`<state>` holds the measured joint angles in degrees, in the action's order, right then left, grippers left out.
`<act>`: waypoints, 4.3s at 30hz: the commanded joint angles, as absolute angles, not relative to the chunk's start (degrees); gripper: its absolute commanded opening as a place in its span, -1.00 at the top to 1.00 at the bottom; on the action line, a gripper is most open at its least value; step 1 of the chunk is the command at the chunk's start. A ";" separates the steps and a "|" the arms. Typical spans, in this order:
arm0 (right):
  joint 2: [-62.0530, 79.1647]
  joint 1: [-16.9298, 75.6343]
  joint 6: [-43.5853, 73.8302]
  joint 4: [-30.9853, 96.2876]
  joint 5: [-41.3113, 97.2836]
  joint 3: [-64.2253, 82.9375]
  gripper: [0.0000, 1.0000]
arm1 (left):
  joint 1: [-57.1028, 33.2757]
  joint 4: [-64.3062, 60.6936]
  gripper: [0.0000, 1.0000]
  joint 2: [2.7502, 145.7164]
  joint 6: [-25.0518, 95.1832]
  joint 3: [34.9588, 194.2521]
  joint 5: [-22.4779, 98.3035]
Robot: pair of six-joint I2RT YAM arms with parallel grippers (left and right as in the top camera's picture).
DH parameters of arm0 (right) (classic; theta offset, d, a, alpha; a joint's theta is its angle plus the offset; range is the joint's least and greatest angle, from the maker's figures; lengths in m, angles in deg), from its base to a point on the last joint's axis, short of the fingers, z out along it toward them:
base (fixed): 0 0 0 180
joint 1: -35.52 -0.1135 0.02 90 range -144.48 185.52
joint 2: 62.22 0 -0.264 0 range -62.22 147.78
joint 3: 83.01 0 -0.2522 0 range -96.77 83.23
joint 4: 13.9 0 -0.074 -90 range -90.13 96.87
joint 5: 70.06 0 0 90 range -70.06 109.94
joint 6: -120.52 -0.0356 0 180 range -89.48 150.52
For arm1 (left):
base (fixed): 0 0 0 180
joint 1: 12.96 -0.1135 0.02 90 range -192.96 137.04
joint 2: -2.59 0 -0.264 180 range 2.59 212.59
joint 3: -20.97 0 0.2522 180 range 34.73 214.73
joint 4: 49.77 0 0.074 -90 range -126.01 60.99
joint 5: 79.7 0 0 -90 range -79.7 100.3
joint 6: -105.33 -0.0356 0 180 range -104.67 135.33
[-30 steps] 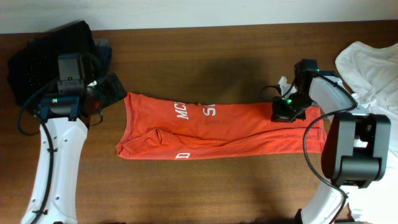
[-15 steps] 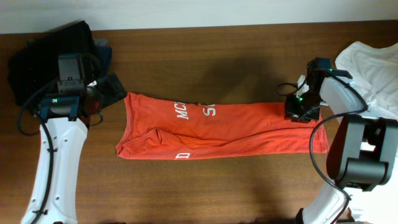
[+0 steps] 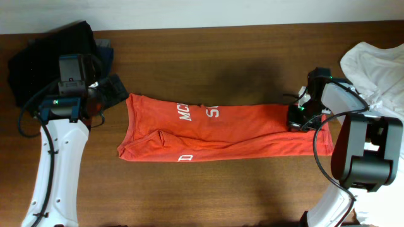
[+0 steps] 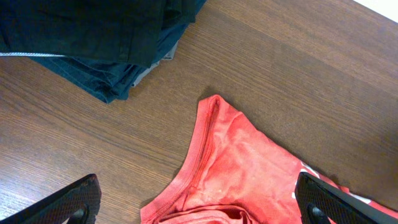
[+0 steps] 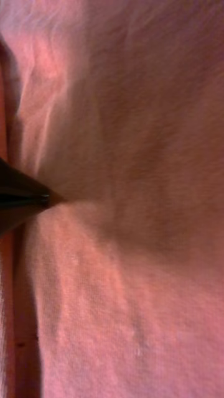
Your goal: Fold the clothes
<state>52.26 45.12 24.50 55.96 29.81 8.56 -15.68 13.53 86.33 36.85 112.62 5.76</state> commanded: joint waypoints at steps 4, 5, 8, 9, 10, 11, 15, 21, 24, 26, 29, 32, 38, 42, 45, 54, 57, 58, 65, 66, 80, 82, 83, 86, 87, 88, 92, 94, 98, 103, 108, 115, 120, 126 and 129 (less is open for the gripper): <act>52.02 44.97 24.24 62.19 26.90 9.39 0.91 | -15.86 13.40 -0.99 86.05 37.17 112.77 5.74; 51.67 44.97 24.26 63.37 26.47 9.39 0.92 | -15.86 13.40 -0.99 86.05 37.17 112.77 5.74; 49.88 44.97 24.17 67.26 21.33 9.39 0.92 | -15.86 13.40 -0.99 86.05 37.17 112.77 5.74; 49.75 44.97 22.64 68.73 20.02 9.41 0.92 | -15.86 13.40 -0.98 86.05 37.17 112.77 5.74; 49.75 44.97 21.90 69.14 18.55 9.91 0.92 | -15.86 13.40 -0.99 86.05 37.17 112.77 5.74; 49.75 44.97 20.04 69.10 16.61 10.59 0.92 | -15.86 13.40 -0.98 86.05 37.17 112.77 5.74; 48.50 44.97 13.59 70.47 15.45 10.68 0.91 | -15.86 13.40 -0.99 86.05 37.17 112.77 5.74; 44.30 45.01 6.40 67.35 32.17 3.07 -0.97 | -15.86 13.40 -0.99 86.05 37.17 112.77 5.76; 45.94 43.75 -16.00 64.31 31.34 4.38 -0.05 | -15.86 13.40 -0.99 86.05 37.17 112.77 5.76; 45.94 42.26 -19.61 64.92 27.25 5.10 0.43 | -15.86 13.40 -0.99 86.05 37.17 112.77 5.74; 45.94 41.91 -21.97 63.85 25.46 9.13 0.47 | -15.86 13.40 -0.99 86.05 37.17 112.77 5.74; 45.94 41.95 -22.76 61.58 25.44 12.58 0.38 | -15.86 13.40 -0.99 86.05 37.17 112.77 5.74; 45.94 41.91 -24.46 59.55 25.24 12.58 0.24 | -15.86 13.40 -0.99 86.05 37.17 112.77 5.74; 45.94 41.91 -26.60 57.91 24.19 13.85 0.24 | -15.86 13.40 -0.99 86.05 37.17 112.77 5.74; 45.94 41.91 -26.62 57.84 23.93 13.87 0.25 | -15.86 13.40 -0.99 86.05 37.17 112.77 5.76; 45.94 41.91 -27.21 55.35 24.00 15.42 0.64 | -15.86 13.40 -0.99 86.05 37.17 112.77 5.76; 45.94 41.93 -27.19 56.22 24.24 15.40 0.68 | -15.86 13.40 -0.99 86.05 37.17 112.77 5.76; 45.92 41.93 -27.19 56.46 24.46 15.40 0.73 | -15.86 13.40 -0.99 86.05 37.17 112.77 5.76; 45.72 42.02 -27.19 61.01 25.09 15.29 0.88 | -15.86 13.40 -0.99 86.05 37.17 112.77 5.74; 45.72 42.11 -27.17 61.54 25.02 15.25 0.88 | -15.86 13.40 -0.99 86.05 37.17 112.77 5.74; 43.93 47.20 -14.49 69.51 23.06 7.68 -0.04 | -15.86 13.40 -0.99 86.05 37.17 112.77 5.74; 40.39 47.29 -14.45 73.67 20.72 -1.63 -0.24 | -15.86 13.40 -0.99 86.05 37.17 112.77 5.74; 39.93 47.31 -14.45 74.19 20.72 -3.27 -0.24 | -15.86 13.40 -0.99 86.05 37.17 112.77 5.74; 39.84 49.89 -14.93 74.71 18.53 -2.44 -0.14 | -15.86 13.40 -0.99 86.05 37.17 112.77 5.74; 39.84 52.75 -14.89 75.17 18.55 -2.44 -0.08 | -15.86 13.40 -0.99 86.05 37.17 112.77 5.76; 39.82 54.67 -14.67 75.41 18.53 -2.33 -0.07 | -15.86 13.40 -0.99 86.05 37.17 112.77 5.74; 39.84 58.06 -14.71 70.63 19.28 6.57 -0.07 | -15.86 13.40 -0.99 86.05 37.17 112.77 5.74; 39.84 58.04 -14.65 62.32 22.69 13.13 -0.02 | -15.86 13.40 -0.99 86.05 37.17 112.77 5.76; 39.84 58.04 -14.71 55.09 23.17 18.61 0.06 | -15.86 13.40 -0.99 86.05 37.17 112.77 5.76; 39.91 58.00 -15.37 48.42 24.46 20.25 0.06 | -15.86 13.40 -0.99 86.05 37.17 112.77 5.74; 39.91 58.06 -15.35 49.19 23.82 20.25 0.92 | -15.86 13.40 -0.99 86.05 37.17 112.77 5.76; 39.87 58.17 -15.35 55.83 16.70 20.23 0.92 | -15.86 13.40 -0.99 86.05 37.17 112.77 5.74; 39.87 58.15 -14.69 61.21 7.28 20.23 0.91 | -15.86 13.40 -0.99 86.05 37.17 112.77 5.74; 39.73 58.15 -1.79 61.14 10.05 17.26 -0.61 | -15.86 13.40 -0.99 86.05 37.17 112.77 5.76; 39.73 58.15 1.81 61.93 13.72 16.73 0.91 | -15.86 13.37 -0.99 86.05 37.17 112.77 5.74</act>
